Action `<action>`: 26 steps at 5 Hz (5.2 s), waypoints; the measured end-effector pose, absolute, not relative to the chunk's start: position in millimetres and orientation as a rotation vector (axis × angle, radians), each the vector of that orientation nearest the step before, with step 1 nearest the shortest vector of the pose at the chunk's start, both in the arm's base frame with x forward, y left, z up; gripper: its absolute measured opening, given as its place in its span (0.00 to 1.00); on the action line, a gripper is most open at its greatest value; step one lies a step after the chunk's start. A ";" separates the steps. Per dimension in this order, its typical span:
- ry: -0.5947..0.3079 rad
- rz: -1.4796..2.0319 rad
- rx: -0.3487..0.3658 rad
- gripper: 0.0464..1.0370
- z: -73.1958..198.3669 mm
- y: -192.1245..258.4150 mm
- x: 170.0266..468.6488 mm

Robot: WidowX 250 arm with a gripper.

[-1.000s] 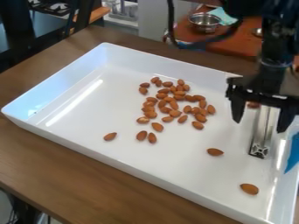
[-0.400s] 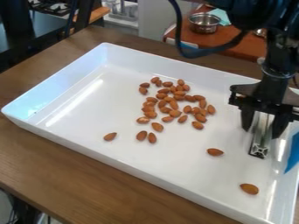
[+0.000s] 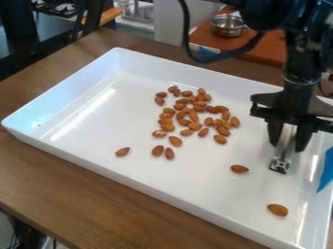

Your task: Sweep into pile

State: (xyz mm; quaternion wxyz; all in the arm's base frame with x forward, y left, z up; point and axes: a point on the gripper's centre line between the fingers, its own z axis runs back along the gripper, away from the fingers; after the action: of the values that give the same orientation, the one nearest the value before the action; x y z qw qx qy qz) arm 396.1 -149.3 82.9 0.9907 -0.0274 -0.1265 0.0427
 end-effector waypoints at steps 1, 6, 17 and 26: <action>-0.229 0.122 -0.063 0.34 82.2 -126.0 396.3; -0.264 0.210 -0.036 0.34 80.8 -34.5 385.3; -0.420 0.067 -0.225 0.34 147.1 -83.8 327.3; -0.405 0.084 -0.101 0.34 89.7 -199.1 310.8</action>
State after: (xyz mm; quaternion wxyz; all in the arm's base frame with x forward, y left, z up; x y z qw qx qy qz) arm 310.8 -199.1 89.7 0.9774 -0.0500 -0.2010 0.0415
